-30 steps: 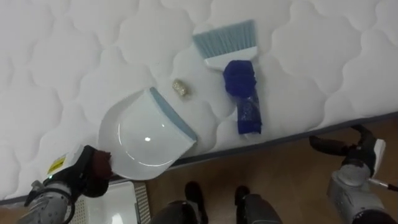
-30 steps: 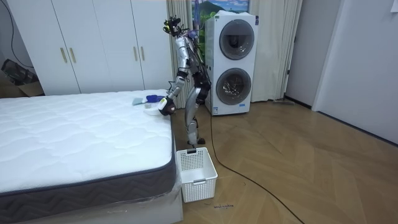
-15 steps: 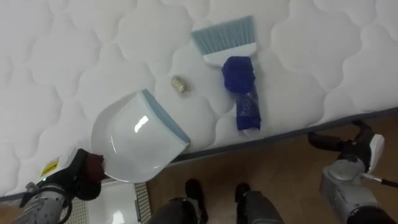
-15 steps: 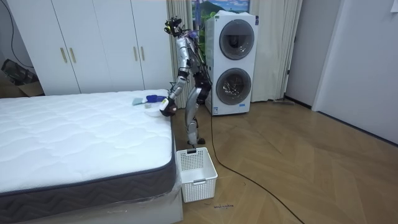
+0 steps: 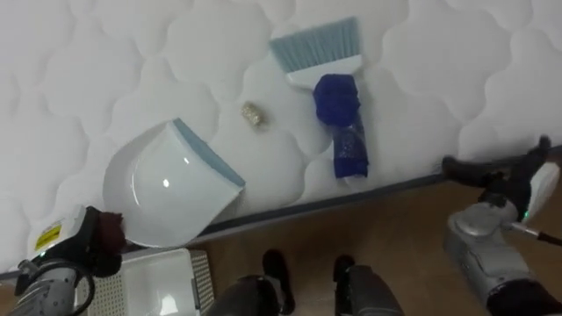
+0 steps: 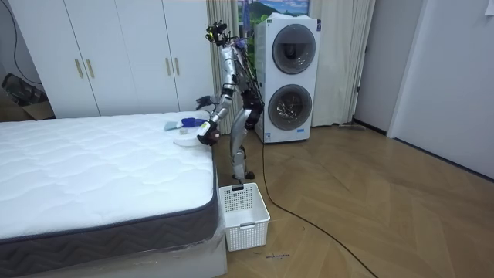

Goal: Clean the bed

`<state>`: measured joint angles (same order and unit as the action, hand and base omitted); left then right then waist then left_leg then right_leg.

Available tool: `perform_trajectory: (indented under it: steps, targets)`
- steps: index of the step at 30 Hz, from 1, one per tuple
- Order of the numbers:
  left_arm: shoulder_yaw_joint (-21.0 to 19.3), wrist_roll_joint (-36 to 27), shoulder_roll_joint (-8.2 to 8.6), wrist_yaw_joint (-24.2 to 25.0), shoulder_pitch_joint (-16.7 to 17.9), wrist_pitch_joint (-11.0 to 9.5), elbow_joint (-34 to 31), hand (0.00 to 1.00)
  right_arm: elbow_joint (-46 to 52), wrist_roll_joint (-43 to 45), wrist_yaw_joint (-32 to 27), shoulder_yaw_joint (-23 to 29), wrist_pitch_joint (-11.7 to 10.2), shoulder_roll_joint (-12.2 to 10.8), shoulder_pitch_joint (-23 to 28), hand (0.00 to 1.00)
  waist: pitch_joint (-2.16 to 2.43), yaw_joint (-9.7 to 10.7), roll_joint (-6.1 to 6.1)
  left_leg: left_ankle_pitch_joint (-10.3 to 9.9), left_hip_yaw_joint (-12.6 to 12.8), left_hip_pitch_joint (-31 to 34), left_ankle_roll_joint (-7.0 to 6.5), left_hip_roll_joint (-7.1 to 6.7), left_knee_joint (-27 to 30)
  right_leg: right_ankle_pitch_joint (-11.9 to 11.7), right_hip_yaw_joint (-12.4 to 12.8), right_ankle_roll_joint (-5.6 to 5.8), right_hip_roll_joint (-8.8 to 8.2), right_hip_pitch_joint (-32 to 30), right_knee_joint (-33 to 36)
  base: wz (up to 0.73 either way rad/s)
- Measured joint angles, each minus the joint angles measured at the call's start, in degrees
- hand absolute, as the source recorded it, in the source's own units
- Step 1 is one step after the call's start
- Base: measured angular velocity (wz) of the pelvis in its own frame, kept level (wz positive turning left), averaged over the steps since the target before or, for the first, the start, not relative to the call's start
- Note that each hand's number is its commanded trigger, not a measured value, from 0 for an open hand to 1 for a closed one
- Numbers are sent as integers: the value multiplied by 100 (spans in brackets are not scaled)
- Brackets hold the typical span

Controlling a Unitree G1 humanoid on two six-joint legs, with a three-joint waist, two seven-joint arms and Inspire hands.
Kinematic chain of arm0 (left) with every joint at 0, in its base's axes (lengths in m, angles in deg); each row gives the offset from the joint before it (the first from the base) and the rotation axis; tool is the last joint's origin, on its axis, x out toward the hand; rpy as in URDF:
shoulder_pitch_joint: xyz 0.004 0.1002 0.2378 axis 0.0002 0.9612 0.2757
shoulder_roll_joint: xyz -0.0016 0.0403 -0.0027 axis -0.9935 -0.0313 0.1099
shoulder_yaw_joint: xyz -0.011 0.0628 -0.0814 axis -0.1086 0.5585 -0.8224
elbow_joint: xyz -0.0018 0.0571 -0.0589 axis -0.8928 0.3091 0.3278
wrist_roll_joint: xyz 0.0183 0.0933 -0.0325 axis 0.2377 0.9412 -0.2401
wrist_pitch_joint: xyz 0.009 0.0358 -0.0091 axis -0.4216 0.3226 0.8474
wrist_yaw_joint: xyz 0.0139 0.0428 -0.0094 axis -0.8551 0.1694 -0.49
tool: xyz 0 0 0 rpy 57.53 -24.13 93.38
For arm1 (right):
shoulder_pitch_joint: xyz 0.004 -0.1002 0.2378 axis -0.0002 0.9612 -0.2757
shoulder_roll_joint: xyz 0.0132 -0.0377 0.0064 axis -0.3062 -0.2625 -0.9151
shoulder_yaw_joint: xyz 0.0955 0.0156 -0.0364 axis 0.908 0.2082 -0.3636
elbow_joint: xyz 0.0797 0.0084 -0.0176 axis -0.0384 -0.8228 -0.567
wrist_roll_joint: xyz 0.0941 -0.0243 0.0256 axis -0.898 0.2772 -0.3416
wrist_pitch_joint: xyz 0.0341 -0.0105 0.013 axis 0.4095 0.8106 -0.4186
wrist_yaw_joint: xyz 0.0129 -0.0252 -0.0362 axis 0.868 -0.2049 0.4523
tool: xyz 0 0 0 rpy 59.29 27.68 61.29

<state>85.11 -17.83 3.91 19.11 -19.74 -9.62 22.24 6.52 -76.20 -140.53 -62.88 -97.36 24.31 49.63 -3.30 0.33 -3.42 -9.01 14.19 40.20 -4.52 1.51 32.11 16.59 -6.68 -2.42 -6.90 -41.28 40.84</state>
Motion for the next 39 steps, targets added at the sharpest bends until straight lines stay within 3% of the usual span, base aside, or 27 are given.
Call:
perform_trajectory:
  steps: [4,11,15,23,39]
  targets:
    - [164,4,28,-53,-60,113,5,100,-15,1047,-72,12,-385,42,-102,0,-1,-82,0,-12,-269,-268,28,-12,-88,10,-310,-7,8,513,-304,31]
    - [184,3,122,-60,17,269,-128,100,-114,2040,-80,-123,-489,-183,35,0,0,-244,0,-60,-351,-294,0,-41,-75,35,-486,36,-18,702,-421,17]
    - [185,1,123,-60,2,304,-132,100,-171,1965,158,-485,-489,-205,35,0,1,-245,-1,-61,-346,-295,-1,-47,-67,37,-517,35,-53,710,-394,2]
    - [185,0,131,6,-128,367,-245,100,-454,1639,783,-561,-481,-206,28,0,3,-238,12,-59,-335,-308,-9,-95,-7,164,-548,48,-144,703,-224,4]
    - [244,-16,137,72,-391,225,-445,100,-1643,-170,1918,-680,-474,-275,-20,0,-2,-260,19,-76,-335,-149,-48,-92,58,174,-631,48,-170,620,-188,3]
